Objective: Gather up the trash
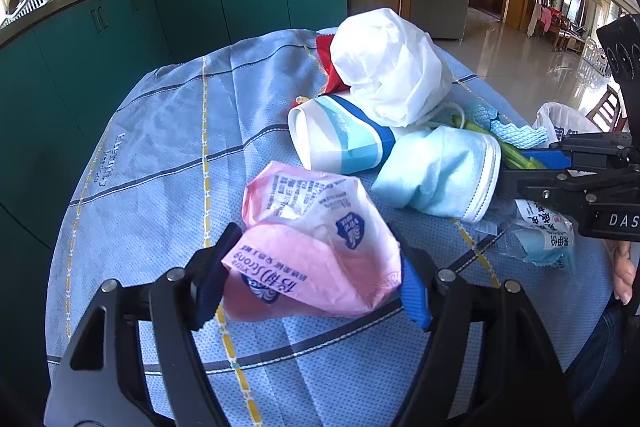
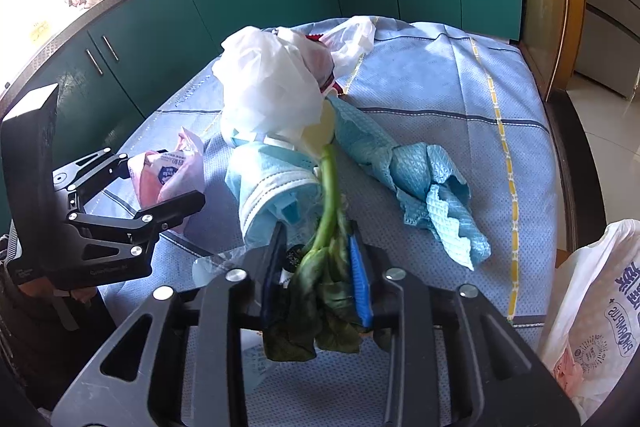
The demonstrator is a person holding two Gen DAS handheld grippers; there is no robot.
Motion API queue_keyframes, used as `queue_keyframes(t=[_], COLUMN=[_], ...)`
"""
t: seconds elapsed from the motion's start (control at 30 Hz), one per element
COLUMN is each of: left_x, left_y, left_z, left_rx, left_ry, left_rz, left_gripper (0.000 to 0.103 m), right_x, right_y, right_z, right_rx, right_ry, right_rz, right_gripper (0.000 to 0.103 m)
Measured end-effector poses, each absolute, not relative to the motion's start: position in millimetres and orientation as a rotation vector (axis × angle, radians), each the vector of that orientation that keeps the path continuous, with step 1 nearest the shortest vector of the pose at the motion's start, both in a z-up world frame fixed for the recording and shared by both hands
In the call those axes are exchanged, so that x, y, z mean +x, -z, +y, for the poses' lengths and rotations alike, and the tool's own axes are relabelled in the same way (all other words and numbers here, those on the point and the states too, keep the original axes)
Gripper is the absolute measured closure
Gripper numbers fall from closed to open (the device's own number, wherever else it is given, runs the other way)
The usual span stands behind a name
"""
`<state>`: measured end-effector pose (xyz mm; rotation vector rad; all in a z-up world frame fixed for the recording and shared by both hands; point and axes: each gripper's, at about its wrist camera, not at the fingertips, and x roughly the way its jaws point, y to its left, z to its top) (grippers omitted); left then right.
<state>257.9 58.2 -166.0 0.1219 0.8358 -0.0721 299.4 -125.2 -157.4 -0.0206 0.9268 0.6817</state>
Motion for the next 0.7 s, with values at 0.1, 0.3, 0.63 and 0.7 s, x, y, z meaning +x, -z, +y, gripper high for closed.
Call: queue_keyframes(t=[0.1, 0.3, 0.63, 0.7], left_x=[257, 254, 240, 237], left_y=[166, 164, 131, 125], left_z=[57, 57, 71, 73], left_rx=[0.128, 0.131, 0.058, 0.048], left_ry=[0.072, 0.069, 0.048, 0.04], left_rz=[0.832, 0.815, 0.653, 0.618], left_gripper=[0.031, 0.035, 0.039, 0.039], right_x=[297, 291, 288, 288], right_y=[158, 152, 136, 133], right_z=[-123, -124, -136, -139], right_rx=[-0.035, -0.039, 0.013, 0.025], right_ry=[-0.68, -0.695, -0.707, -0.706], right_rz=[0.919, 0.876, 0.81, 0.798], right_gripper=[0.068, 0.073, 0.078, 0.078])
